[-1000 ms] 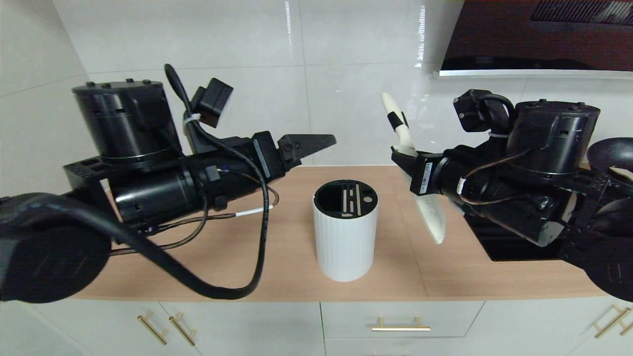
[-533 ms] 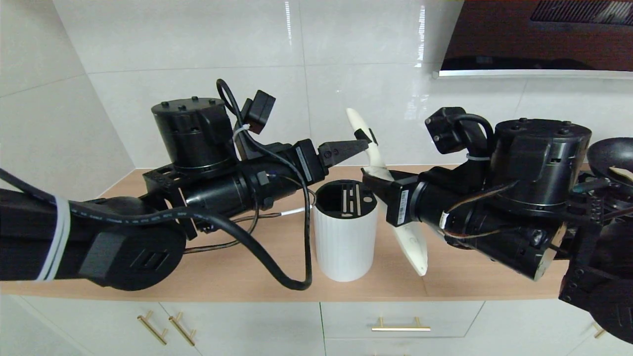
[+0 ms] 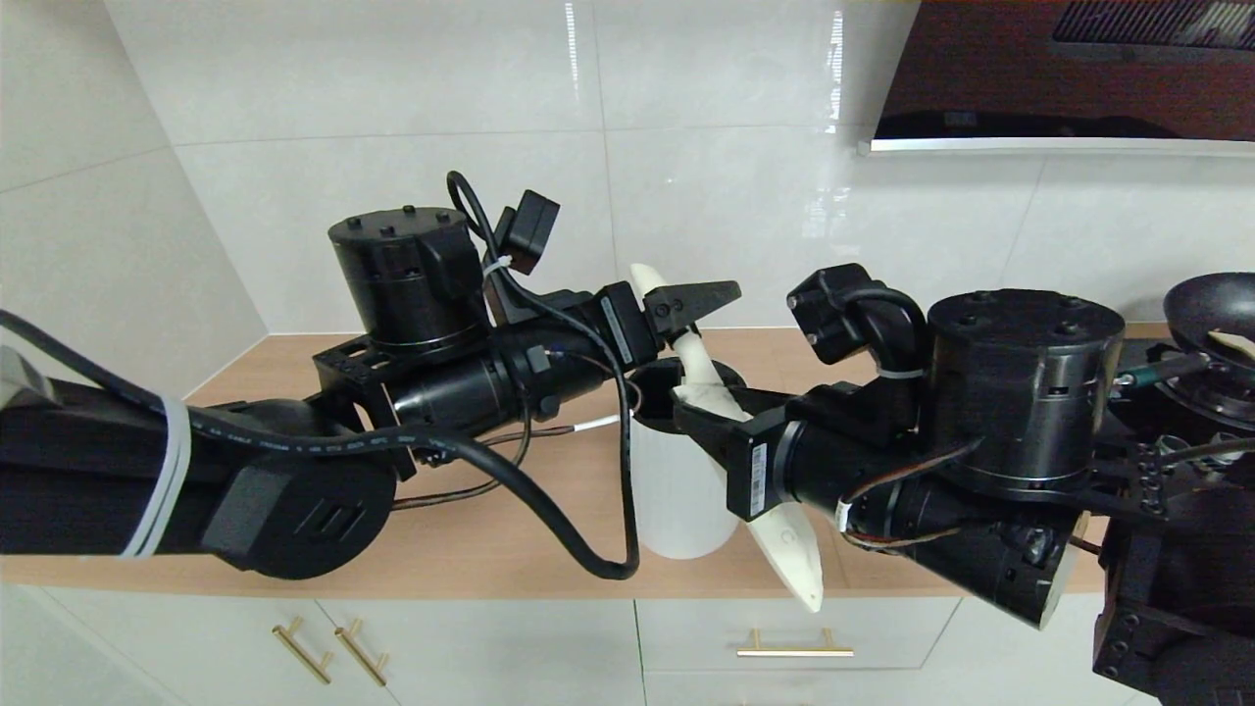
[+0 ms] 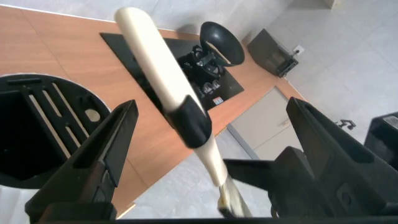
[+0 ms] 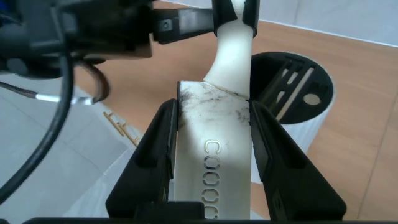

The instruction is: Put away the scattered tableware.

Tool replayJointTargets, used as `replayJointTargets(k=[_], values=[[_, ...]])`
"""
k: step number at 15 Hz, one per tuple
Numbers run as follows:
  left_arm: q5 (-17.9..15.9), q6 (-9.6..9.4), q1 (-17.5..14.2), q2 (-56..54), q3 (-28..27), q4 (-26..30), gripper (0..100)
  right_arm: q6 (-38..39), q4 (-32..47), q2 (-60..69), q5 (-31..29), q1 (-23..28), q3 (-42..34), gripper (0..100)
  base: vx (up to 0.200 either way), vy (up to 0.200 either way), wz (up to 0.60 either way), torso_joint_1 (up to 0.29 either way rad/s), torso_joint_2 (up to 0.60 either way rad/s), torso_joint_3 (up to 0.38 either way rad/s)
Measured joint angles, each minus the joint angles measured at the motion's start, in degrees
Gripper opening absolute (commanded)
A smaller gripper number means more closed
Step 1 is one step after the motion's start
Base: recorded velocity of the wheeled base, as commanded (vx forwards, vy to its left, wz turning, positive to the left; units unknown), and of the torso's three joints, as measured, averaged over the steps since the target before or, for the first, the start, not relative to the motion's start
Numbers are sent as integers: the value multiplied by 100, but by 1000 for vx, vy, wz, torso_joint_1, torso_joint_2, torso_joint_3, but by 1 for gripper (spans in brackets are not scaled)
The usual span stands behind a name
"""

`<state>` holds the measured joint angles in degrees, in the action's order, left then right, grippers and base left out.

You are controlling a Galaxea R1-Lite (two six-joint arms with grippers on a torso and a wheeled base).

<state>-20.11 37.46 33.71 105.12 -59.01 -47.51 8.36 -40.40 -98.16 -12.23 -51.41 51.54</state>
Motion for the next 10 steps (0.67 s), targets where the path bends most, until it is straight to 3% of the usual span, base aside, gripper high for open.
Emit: replayJointTargets(k=[5,6,10], values=[[-2,-10,5,39,4,5,100,1,-20,-18,-9,-38,-17,0,0,0,0,0,0,0],[-2,-5,5,43,4,5,0,0,-32,-18,-9,-46,-30,0,0,0,0,0,0,0],[-2,-11,0,52,0,5,0,0,-43,-10,-50,-55,-59,0,0,0,0,0,0,0]])
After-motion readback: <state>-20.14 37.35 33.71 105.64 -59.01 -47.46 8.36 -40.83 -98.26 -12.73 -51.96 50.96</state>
